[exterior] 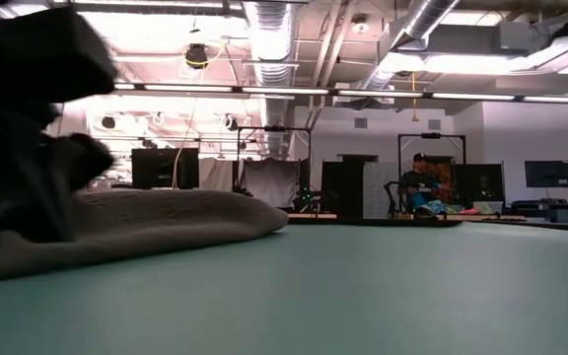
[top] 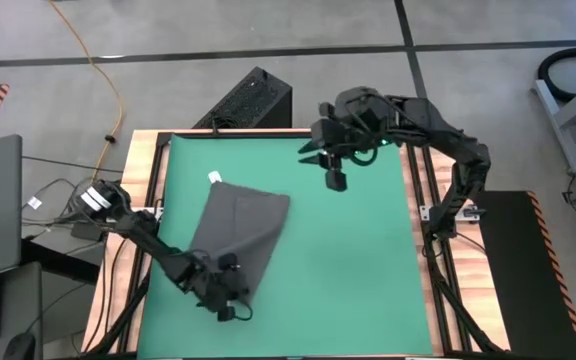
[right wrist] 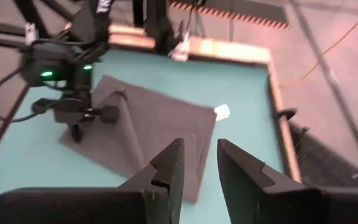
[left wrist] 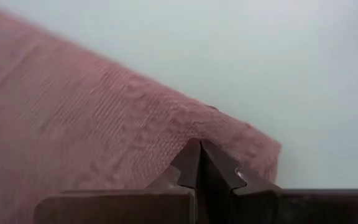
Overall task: Roll towel
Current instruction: Fold the gray towel
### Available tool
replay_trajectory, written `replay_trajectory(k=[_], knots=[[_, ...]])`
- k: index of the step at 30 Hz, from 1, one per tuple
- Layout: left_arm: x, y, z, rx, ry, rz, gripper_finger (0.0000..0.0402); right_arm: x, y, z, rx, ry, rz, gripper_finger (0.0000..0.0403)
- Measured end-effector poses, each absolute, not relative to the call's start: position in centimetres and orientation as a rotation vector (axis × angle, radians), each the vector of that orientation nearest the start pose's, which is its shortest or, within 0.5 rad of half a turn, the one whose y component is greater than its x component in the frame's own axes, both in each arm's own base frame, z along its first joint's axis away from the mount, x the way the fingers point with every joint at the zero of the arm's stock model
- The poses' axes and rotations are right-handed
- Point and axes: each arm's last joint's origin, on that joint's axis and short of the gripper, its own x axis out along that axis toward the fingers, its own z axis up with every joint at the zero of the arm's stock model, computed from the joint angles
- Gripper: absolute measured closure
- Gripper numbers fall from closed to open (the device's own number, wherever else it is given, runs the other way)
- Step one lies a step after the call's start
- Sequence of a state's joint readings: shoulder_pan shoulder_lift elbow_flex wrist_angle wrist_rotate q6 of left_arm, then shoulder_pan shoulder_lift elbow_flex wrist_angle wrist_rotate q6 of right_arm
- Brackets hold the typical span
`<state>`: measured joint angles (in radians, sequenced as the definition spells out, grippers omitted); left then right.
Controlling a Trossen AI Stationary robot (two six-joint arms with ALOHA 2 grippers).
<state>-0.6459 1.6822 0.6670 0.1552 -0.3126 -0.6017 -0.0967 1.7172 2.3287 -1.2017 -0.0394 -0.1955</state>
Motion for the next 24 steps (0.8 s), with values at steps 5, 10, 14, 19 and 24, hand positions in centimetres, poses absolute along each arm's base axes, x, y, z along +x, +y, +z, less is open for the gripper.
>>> replay_trajectory(k=[5,10,14,19,24], knots=[[26.8,-15.2,11.0,-0.107,0.757,-0.325,0.0401,30.1,-1.6,49.3,-0.135,0.677,0.043,0.0285],[29.9,-10.4,11.6,-0.032,0.709,-0.299,0.0402,30.0,-1.0,49.0,-0.122,0.715,0.063,0.0285],[31.7,-6.9,15.8,-0.164,0.580,-0.285,0.0402,29.4,-0.1,49.3,-0.087,0.712,0.066,0.0285],[29.9,-5.6,23.6,-0.108,0.427,-0.229,0.0401,27.4,1.4,50.2,-0.040,0.709,0.012,0.0285],[23.6,-3.4,26.9,0.009,0.577,0.144,0.0402,27.1,3.8,49.4,-0.046,0.759,-0.111,0.0285]])
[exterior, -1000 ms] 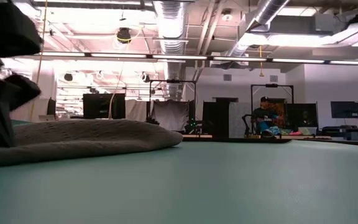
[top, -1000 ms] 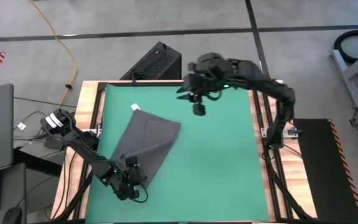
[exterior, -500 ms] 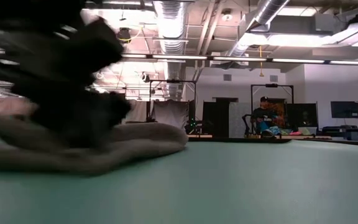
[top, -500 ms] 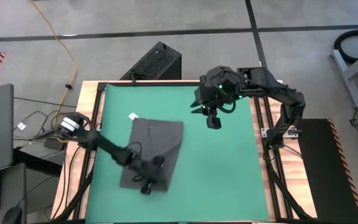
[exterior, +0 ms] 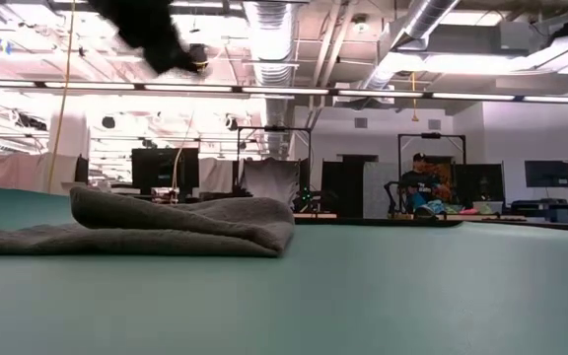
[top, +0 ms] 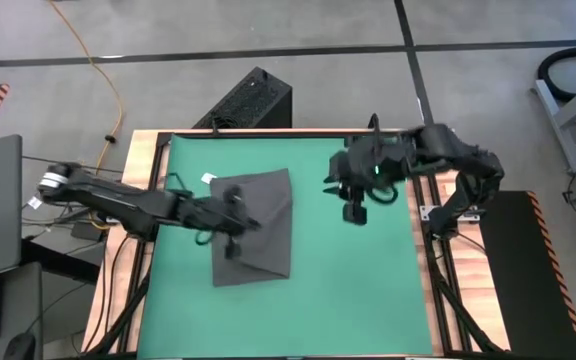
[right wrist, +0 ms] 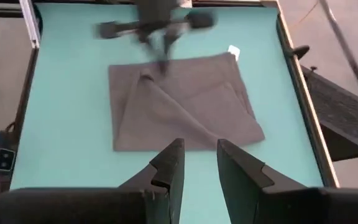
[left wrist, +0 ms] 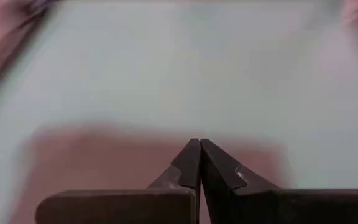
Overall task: Roll towel
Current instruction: Fold the gray towel
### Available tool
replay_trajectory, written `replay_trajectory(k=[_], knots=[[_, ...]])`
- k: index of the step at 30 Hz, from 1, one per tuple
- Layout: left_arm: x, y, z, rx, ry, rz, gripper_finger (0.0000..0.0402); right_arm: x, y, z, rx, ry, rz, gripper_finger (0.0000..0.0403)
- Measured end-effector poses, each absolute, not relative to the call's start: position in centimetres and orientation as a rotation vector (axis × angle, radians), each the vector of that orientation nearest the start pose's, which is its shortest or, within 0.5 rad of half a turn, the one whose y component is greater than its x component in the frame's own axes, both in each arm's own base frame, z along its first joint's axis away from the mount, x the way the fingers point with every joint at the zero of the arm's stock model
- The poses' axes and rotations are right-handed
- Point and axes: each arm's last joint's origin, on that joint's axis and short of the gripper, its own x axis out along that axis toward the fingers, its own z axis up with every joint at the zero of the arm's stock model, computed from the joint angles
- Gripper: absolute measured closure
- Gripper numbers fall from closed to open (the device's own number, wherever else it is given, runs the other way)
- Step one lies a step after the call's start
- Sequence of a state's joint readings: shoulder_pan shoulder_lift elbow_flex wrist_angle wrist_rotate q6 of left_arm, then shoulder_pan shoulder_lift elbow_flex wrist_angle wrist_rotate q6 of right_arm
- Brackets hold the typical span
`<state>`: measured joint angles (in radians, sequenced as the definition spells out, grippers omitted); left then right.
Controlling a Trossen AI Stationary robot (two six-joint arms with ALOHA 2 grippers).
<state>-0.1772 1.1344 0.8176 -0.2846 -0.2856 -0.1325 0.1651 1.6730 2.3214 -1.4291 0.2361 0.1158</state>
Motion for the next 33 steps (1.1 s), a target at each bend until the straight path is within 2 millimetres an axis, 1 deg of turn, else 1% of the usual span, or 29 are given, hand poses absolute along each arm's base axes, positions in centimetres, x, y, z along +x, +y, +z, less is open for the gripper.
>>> replay_trajectory(k=[2,4,6,8,12,14,17,19,20,23,26,28,30,31,33], knots=[[21.3,-2.8,26.5,-0.021,0.573,0.191,0.0401,27.7,5.3,48.8,-0.082,0.742,-0.138,0.0285],[19.0,-2.5,25.8,-0.083,0.552,0.200,0.0401,28.6,6.9,47.7,-0.099,0.714,-0.166,0.0285],[17.1,-2.1,24.3,-0.167,0.581,0.240,0.0402,30.0,8.7,45.9,-0.097,0.673,-0.180,0.0285],[15.7,-1.9,22.3,-0.247,0.627,0.288,0.0402,31.8,10.2,43.8,-0.085,0.605,-0.190,0.0285],[14.0,-1.9,20.1,-0.356,0.734,0.295,0.0401,36.7,12.0,39.1,0.005,0.430,-0.163,0.0284],[13.4,-2.0,19.0,-0.338,0.831,0.316,0.0402,39.4,12.6,36.2,0.023,0.401,-0.158,0.0278],[13.4,-2.2,18.7,-0.303,0.878,0.303,0.0401,43.0,13.1,31.7,0.002,0.454,-0.160,0.0257],[13.5,-2.4,18.2,-0.273,0.936,0.271,0.0401,44.8,13.6,29.8,-0.014,0.491,-0.169,0.0238],[13.7,-2.5,17.9,-0.263,0.966,0.246,0.0401,45.5,13.7,29.2,-0.015,0.508,-0.173,0.0227],[14.7,-2.8,17.3,-0.216,0.999,0.193,0.0401,46.6,14.1,28.5,0.050,0.558,-0.191,0.0204],[15.9,-3.2,16.3,-0.191,1.033,0.153,0.0402,46.3,14.5,29.1,0.077,0.613,-0.196,0.0202],[16.7,-3.5,15.5,-0.174,1.056,0.122,0.0401,45.7,14.8,30.4,0.068,0.617,-0.199,0.0209],[17.5,-3.8,14.7,-0.155,1.064,0.099,0.0401,44.5,15.2,31.8,0.043,0.635,-0.216,0.0220],[17.9,-4.0,14.3,-0.147,1.068,0.092,0.0401,43.8,15.3,32.8,0.049,0.628,-0.220,0.0227],[18.9,-4.4,13.6,-0.154,1.051,0.066,0.0401,42.2,15.6,34.4,0.051,0.653,-0.237,0.0237]])
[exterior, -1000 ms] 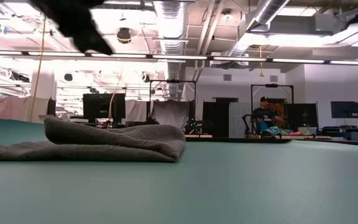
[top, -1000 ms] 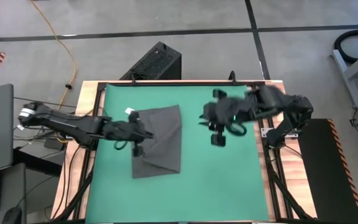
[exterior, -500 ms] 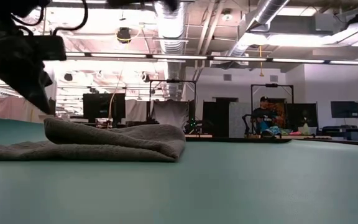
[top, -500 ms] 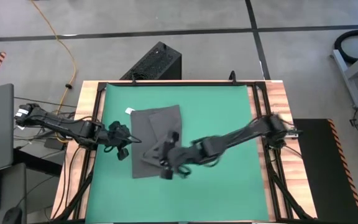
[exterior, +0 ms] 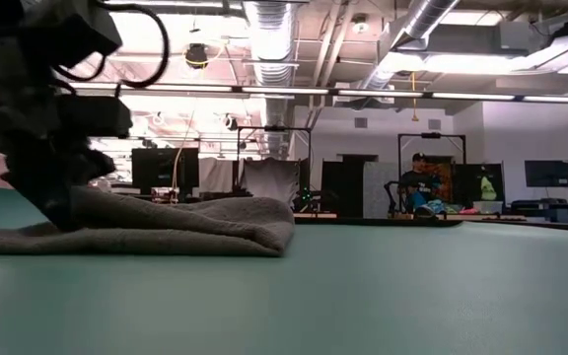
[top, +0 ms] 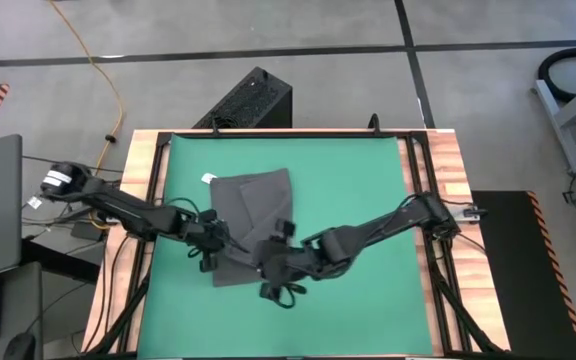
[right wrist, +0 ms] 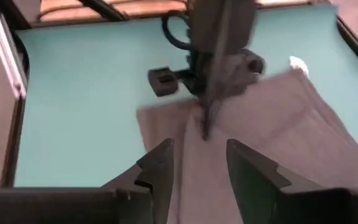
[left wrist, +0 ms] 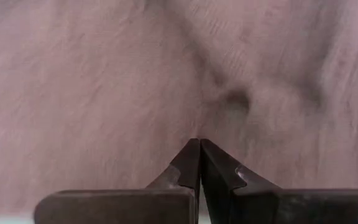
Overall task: Roll towel
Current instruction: Fold the gray towel
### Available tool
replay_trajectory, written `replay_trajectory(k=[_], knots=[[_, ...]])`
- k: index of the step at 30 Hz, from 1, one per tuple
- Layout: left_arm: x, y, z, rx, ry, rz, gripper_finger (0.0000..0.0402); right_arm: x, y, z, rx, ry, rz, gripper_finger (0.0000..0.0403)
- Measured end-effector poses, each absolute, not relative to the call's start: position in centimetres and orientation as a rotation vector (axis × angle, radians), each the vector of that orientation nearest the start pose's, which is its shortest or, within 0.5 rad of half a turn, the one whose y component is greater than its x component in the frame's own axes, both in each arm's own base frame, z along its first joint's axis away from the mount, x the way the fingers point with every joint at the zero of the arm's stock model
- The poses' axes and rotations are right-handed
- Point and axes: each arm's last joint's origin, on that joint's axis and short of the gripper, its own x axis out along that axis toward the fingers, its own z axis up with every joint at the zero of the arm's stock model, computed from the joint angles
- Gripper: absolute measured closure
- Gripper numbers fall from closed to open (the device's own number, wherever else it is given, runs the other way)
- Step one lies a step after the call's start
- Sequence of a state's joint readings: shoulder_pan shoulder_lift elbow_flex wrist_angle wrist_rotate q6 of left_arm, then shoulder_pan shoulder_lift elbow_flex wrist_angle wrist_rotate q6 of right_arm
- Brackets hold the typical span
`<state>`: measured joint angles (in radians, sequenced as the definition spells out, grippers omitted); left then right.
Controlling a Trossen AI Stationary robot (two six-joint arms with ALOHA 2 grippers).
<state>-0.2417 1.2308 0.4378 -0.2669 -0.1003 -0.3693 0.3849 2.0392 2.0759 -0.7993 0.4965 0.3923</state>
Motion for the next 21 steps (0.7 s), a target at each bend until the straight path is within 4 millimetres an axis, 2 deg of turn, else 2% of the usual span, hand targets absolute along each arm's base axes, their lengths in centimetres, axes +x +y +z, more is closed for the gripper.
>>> replay_trajectory(k=[3,6,10,12,15,17,19,21], knots=[[20.4,-4.9,12.5,-0.224,1.014,0.020,0.0401,39.6,15.8,36.7,0.111,0.653,-0.270,0.0244],[22.2,-5.7,11.5,-0.317,0.952,-0.049,0.0402,37.0,16.3,38.1,0.161,0.669,-0.322,0.0242],[25.7,-6.7,11.0,-0.382,0.876,-0.122,0.0402,33.9,17.4,38.9,0.192,0.711,-0.377,0.0230],[27.5,-7.2,11.7,-0.371,0.857,-0.156,0.0401,33.0,18.0,38.6,0.187,0.748,-0.398,0.0223],[28.8,-7.5,13.1,-0.309,0.879,-0.176,0.0401,33.2,19.4,37.0,0.162,0.792,-0.406,0.0213],[29.2,-7.5,15.2,-0.250,0.875,-0.186,0.0401,34.2,20.4,35.3,0.139,0.813,-0.406,0.0207],[29.0,-7.3,17.4,-0.183,0.862,-0.177,0.0401,35.2,21.2,33.7,0.129,0.825,-0.410,0.0203],[28.1,-7.0,18.7,-0.120,0.882,-0.160,0.0402,36.4,21.7,32.2,0.127,0.827,-0.412,0.0202]])
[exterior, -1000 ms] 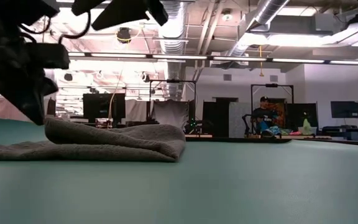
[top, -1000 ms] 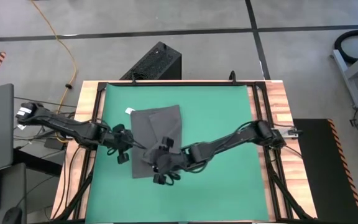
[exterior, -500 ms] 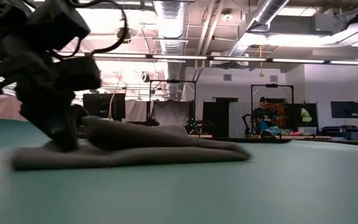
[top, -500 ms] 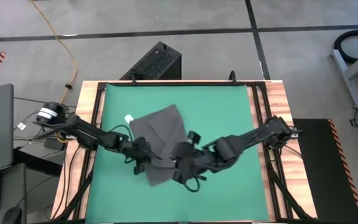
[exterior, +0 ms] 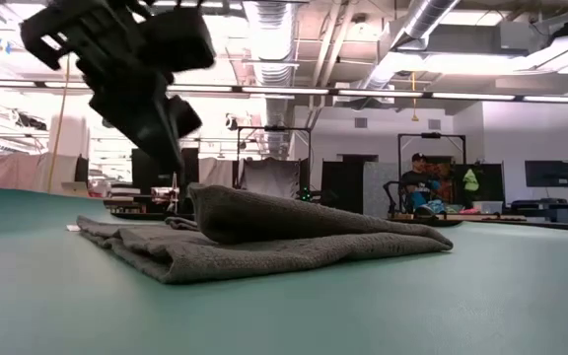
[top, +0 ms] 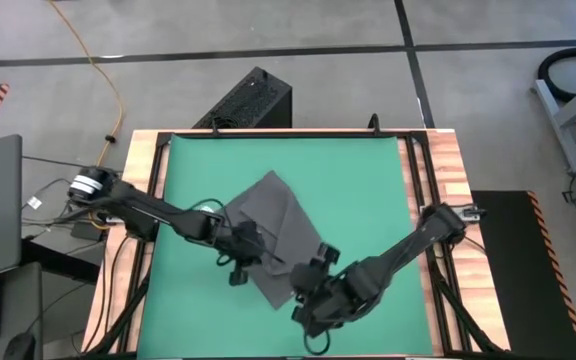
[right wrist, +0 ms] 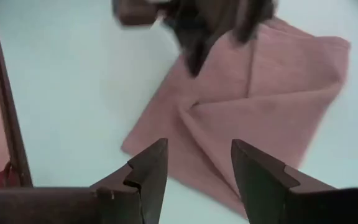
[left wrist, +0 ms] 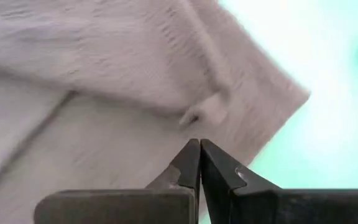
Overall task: Roll towel
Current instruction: Fold the gray towel
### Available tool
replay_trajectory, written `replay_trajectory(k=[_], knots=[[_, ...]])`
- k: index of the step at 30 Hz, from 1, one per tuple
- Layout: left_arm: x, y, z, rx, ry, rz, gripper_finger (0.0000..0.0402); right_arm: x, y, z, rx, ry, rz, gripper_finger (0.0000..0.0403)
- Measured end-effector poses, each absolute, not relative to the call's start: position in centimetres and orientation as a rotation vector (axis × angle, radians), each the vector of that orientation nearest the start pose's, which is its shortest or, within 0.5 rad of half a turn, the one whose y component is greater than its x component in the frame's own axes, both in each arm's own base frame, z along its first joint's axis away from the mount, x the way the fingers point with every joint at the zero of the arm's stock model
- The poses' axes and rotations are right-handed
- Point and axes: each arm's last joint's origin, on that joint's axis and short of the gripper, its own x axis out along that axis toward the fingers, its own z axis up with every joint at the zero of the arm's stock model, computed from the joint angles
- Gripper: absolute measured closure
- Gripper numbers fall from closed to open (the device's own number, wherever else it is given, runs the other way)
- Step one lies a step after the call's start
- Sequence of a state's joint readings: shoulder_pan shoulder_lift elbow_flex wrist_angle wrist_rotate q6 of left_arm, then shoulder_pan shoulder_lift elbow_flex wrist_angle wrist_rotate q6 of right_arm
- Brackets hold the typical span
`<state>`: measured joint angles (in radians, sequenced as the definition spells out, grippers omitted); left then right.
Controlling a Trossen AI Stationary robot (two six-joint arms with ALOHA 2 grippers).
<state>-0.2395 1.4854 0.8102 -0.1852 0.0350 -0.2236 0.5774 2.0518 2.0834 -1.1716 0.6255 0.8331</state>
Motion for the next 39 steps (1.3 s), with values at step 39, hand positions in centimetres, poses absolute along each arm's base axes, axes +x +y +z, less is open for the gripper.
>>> replay_trajectory(k=[39], knots=[[21.7,-4.4,12.2,-0.133,0.687,-0.068,0.0401,46.4,17.8,19.3,0.157,0.991,-0.382,0.0202]])
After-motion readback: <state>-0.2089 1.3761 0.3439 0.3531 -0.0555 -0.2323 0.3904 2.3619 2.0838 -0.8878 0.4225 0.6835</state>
